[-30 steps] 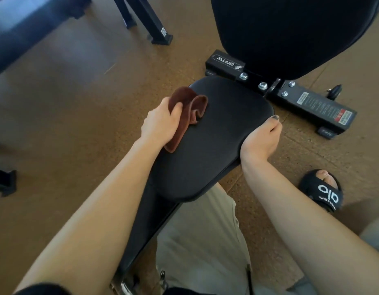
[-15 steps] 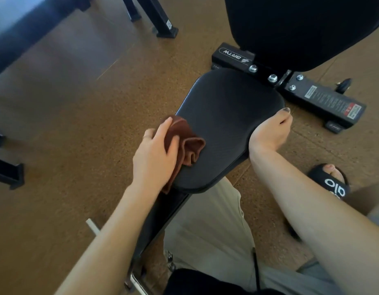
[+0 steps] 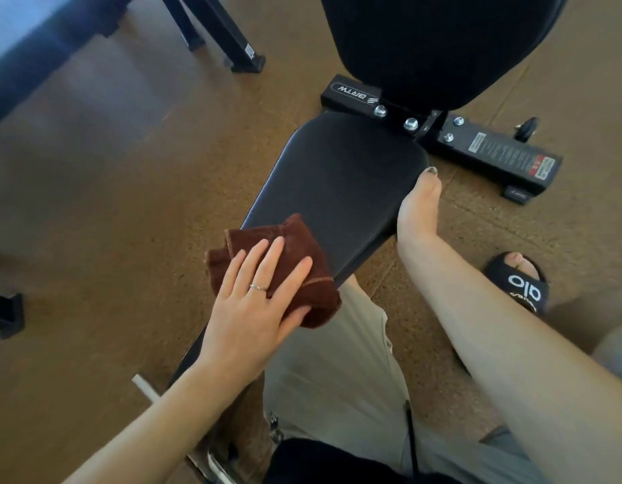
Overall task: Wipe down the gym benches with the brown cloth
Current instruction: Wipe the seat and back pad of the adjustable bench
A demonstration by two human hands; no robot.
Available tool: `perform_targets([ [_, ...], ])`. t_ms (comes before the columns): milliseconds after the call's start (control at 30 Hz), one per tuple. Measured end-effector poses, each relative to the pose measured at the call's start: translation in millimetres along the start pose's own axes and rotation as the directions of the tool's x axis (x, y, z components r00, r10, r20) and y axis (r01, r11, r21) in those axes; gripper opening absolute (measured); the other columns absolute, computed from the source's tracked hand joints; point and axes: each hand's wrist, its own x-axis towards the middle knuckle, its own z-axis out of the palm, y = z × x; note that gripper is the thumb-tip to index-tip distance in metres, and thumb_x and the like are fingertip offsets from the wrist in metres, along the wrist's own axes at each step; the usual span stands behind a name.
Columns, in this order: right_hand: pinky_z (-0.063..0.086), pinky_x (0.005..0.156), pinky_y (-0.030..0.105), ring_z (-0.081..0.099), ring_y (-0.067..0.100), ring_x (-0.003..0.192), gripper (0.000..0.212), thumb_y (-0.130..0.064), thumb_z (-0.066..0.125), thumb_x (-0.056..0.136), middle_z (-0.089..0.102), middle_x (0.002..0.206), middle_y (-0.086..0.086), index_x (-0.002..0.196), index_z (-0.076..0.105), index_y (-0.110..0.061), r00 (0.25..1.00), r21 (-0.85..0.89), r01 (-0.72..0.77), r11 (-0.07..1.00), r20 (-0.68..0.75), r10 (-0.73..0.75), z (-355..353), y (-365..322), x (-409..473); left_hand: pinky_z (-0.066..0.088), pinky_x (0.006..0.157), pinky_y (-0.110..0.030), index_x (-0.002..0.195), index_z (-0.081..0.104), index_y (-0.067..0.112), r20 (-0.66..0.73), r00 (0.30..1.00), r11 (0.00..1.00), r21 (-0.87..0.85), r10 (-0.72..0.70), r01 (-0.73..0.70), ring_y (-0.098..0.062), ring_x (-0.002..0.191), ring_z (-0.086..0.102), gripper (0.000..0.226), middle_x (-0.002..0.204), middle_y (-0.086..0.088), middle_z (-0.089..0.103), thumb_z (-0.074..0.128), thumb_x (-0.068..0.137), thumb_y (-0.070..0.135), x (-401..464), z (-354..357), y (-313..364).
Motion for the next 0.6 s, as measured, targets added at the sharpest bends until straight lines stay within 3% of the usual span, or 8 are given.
perform_targets([
  [100, 0.025, 0.125, 0.046, 0.038, 0.023, 0.148, 0.078, -0.075, 0.028, 0.093, 0.039, 0.163, -0.003, 0.161, 0.028, -0.036, 0.997, 0.009, -0.057, 0.998, 0.042, 0.056, -2, 0, 1, 0.03, 0.121, -0.061, 0.159, 0.033, 0.019, 0.059, 0.995, 0.992, 0.088, 0.082, -0.087, -0.047, 0.144, 0.04, 0.07, 0.157, -0.03, 0.038, 0.055, 0.1, 0.05, 36, 5, 20],
  [167, 0.03, 0.124, 0.051, 0.047, 0.024, 0.142, 0.092, -0.088, 0.03, 0.078, 0.048, 0.157, -0.003, 0.156, 0.035, -0.04, 0.992, 0.018, -0.088, 0.996, 0.091, 0.086, -7, 2, 6, 0.026, 0.123, -0.061, 0.162, 0.024, 0.014, 0.059, 0.994, 0.986, 0.131, 0.095, -0.103, -0.049, 0.146, 0.036, 0.075, 0.158, -0.033, 0.034, 0.058, 0.101, 0.042, 64, 14, 48],
  [300, 0.053, 0.105, 0.047, 0.068, 0.026, 0.119, 0.064, -0.071, 0.027, 0.103, 0.07, 0.131, 0.005, 0.143, 0.058, -0.03, 0.955, 0.102, -0.185, 0.977, 0.253, 0.154, -25, -15, -2, 0.024, 0.124, -0.06, 0.164, 0.017, 0.012, 0.066, 0.997, 0.99, 0.125, 0.051, -0.059, -0.051, 0.148, 0.032, 0.076, 0.16, -0.036, 0.028, 0.057, 0.103, 0.035, 123, 21, 84],
  [433, 0.044, 0.111, 0.061, 0.055, 0.033, 0.136, 0.058, -0.07, 0.027, 0.102, 0.057, 0.15, 0.006, 0.152, 0.046, -0.045, 0.918, 0.239, -0.259, 0.936, 0.361, 0.162, -40, -14, 4, 0.025, 0.125, -0.056, 0.164, 0.019, 0.015, 0.108, 0.991, 0.99, 0.104, 0.084, -0.095, -0.044, 0.151, 0.031, 0.079, 0.164, -0.028, 0.027, 0.062, 0.101, 0.036, 87, 9, 65],
  [600, 0.039, 0.116, 0.063, 0.053, 0.032, 0.14, 0.061, -0.07, 0.023, 0.103, 0.057, 0.152, 0.002, 0.154, 0.044, -0.045, 0.885, 0.32, -0.337, 0.885, 0.428, 0.182, -46, -7, 8, 0.028, 0.118, -0.06, 0.158, 0.031, 0.014, 0.146, 0.983, 0.987, 0.103, 0.109, -0.125, -0.047, 0.143, 0.044, 0.092, 0.159, -0.026, 0.04, 0.081, 0.083, 0.035, 37, -4, 37],
])
